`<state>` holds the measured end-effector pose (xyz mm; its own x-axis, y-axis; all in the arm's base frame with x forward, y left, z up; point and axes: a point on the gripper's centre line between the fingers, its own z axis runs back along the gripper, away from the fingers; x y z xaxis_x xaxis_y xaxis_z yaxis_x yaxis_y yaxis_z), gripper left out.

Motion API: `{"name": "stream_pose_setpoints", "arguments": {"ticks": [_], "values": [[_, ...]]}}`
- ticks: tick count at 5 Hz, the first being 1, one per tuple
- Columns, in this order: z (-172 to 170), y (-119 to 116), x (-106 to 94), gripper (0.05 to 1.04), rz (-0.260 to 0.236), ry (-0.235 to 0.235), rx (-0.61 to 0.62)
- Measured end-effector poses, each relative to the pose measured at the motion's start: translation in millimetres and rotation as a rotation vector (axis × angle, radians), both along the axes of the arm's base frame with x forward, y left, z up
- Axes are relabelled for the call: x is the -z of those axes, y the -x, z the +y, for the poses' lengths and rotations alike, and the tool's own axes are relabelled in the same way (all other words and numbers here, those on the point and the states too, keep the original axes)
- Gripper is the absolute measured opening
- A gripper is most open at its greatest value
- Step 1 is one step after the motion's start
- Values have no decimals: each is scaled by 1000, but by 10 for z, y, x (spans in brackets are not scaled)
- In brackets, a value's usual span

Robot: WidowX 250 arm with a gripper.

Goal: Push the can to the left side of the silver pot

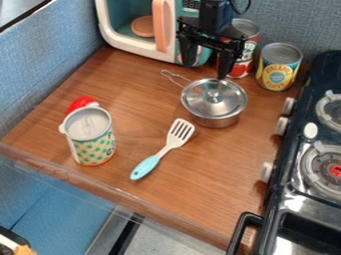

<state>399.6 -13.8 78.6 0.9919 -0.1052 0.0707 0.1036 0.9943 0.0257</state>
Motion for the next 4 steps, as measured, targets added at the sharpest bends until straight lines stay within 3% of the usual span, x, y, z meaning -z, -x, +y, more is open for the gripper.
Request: {"name": "stream_pose_setpoints", "arguments": {"ticks": [1,2,4], "values": [[8,45,165,1001,37,-1,-7],[42,481,279,1001,81,-13,-3],[371,1275,-31,1001,-14,-6,-37]]}}
